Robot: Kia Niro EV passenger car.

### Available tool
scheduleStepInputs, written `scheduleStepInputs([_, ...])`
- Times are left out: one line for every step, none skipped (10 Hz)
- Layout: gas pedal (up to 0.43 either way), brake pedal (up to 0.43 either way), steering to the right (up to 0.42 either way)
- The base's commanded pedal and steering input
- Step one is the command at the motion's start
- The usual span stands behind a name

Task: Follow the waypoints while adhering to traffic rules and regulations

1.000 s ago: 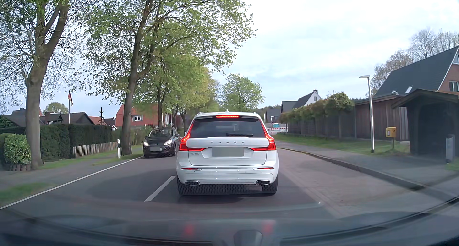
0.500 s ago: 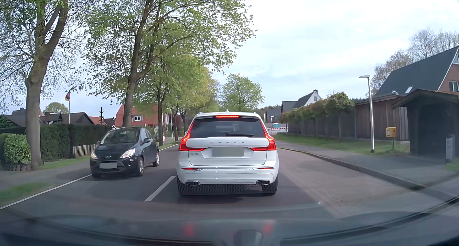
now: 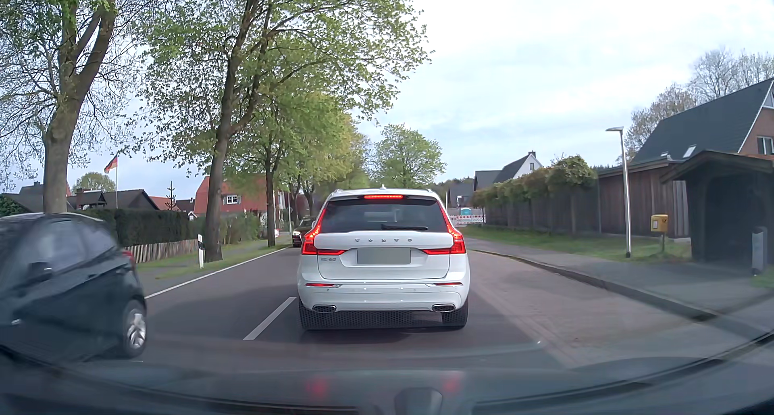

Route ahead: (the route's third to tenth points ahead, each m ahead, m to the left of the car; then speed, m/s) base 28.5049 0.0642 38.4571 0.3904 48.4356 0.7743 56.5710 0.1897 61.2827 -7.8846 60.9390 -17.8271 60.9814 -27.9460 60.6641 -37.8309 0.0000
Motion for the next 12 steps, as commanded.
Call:
scheduleStepInputs([0.000, 0.274, -0.001])
scheduleStepInputs([0.000, 0.274, -0.001])
scheduleStepInputs([0.000, 0.274, -0.001])
scheduleStepInputs([0.000, 0.280, -0.001])
scheduleStepInputs([0.000, 0.274, -0.001])
scheduleStepInputs([0.000, 0.274, -0.001])
scheduleStepInputs([0.000, 0.274, -0.001])
scheduleStepInputs([0.000, 0.274, -0.001])
scheduleStepInputs([0.000, 0.274, -0.001])
scheduleStepInputs([0.000, 0.274, -0.001])
scheduleStepInputs([0.000, 0.274, -0.001])
scheduleStepInputs([0.000, 0.274, -0.001])
